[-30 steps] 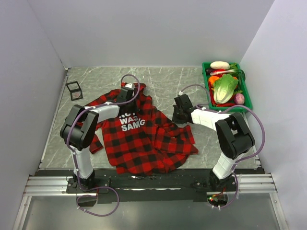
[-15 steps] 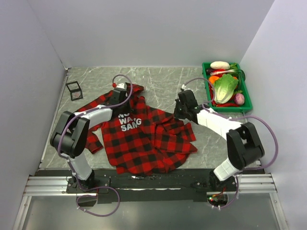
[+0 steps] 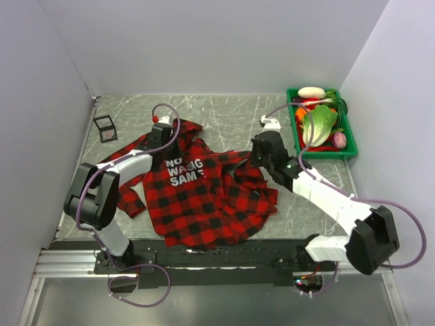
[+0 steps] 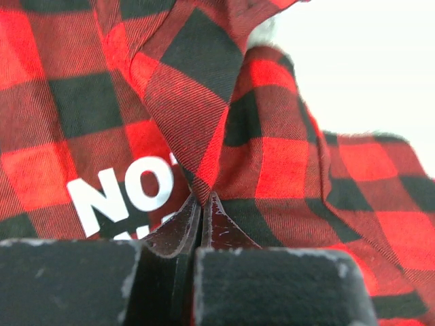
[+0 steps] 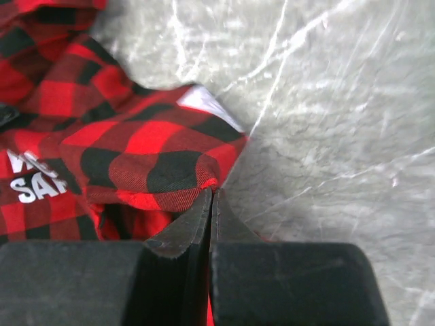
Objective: Pin the brooch onto the clothing
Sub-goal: Flatten out the clothes at the center of the board.
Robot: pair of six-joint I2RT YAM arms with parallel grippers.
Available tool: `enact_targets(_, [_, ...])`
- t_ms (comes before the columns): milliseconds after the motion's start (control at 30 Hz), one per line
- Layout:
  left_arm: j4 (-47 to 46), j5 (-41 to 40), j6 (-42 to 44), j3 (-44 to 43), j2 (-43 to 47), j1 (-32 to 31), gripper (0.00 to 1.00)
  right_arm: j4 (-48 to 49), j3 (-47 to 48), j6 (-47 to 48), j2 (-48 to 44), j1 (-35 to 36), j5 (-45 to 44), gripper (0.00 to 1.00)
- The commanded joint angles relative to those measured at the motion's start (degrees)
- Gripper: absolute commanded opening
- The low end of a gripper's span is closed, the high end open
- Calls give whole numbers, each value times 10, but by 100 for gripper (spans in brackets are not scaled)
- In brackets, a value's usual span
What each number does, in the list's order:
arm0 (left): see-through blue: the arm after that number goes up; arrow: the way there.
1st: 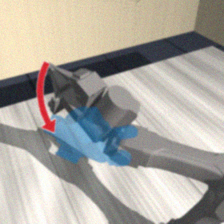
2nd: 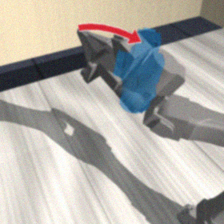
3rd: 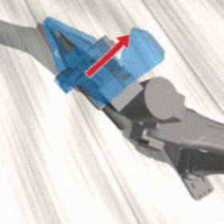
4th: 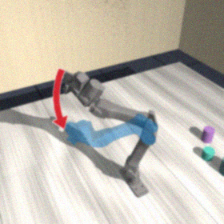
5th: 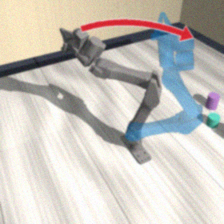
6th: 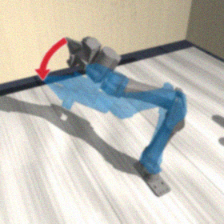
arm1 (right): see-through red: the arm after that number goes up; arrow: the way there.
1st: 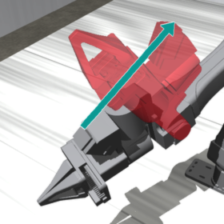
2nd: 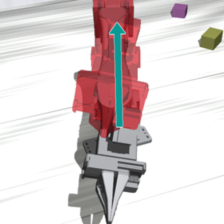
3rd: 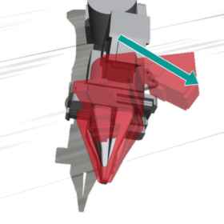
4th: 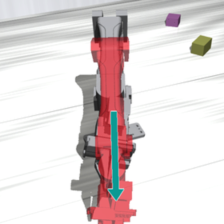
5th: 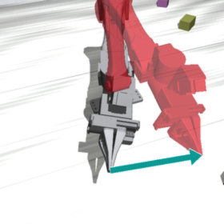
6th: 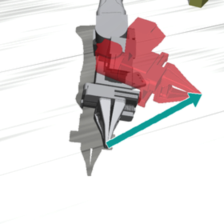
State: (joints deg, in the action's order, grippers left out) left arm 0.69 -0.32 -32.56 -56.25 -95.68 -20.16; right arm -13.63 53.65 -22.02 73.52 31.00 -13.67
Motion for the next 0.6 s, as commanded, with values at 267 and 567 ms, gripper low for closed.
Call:
enact_targets(267, [-9, -17, 6, -53, -20, 35, 1, -73, -28, -50, 19, 222, -145, 0])
enact_targets(567, [2, -12, -1, -37, -17, 57, 1, -80, -26, -79, -13, 265, -145, 88])
